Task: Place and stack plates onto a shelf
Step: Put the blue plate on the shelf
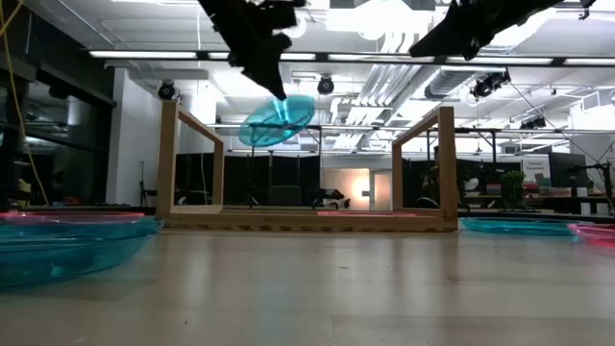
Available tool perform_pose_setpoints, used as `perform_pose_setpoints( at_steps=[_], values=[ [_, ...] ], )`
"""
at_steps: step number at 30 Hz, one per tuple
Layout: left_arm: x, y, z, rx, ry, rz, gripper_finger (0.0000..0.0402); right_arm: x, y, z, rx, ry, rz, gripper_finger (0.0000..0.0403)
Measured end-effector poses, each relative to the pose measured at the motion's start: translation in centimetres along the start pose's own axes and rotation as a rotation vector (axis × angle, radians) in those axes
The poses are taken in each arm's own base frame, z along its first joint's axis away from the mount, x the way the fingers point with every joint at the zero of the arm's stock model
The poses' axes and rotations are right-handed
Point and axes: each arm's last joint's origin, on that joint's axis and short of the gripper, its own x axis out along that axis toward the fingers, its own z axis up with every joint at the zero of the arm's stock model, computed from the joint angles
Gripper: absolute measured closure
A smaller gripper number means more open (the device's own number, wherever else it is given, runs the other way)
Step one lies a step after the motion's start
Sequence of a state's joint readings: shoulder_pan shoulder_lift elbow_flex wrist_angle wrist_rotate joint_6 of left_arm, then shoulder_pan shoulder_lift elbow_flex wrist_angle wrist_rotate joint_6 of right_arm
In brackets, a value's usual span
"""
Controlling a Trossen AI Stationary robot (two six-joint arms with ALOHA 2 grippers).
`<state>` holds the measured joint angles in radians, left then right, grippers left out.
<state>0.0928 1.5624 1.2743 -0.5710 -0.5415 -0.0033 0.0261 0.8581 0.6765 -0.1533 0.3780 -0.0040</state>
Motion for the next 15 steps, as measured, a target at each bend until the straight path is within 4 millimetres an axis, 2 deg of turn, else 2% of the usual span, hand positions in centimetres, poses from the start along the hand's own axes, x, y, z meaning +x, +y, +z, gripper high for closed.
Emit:
perform_pose_setpoints(
  at_steps=[9, 15],
  values=[
    [3.0, -7.0, -2.3, 0.133, 0.13, 0.014, 0.0401, 0.0, 0.0, -0.1, 0.0, 0.011, -0.001, 0.0402],
    [5.0, -10.0, -4.5, 0.18, 0.212, 0.128, 0.0401, 0.0, 0.0, -0.2, -0.005, 0.024, -0.004, 0.0402]
  ],
)
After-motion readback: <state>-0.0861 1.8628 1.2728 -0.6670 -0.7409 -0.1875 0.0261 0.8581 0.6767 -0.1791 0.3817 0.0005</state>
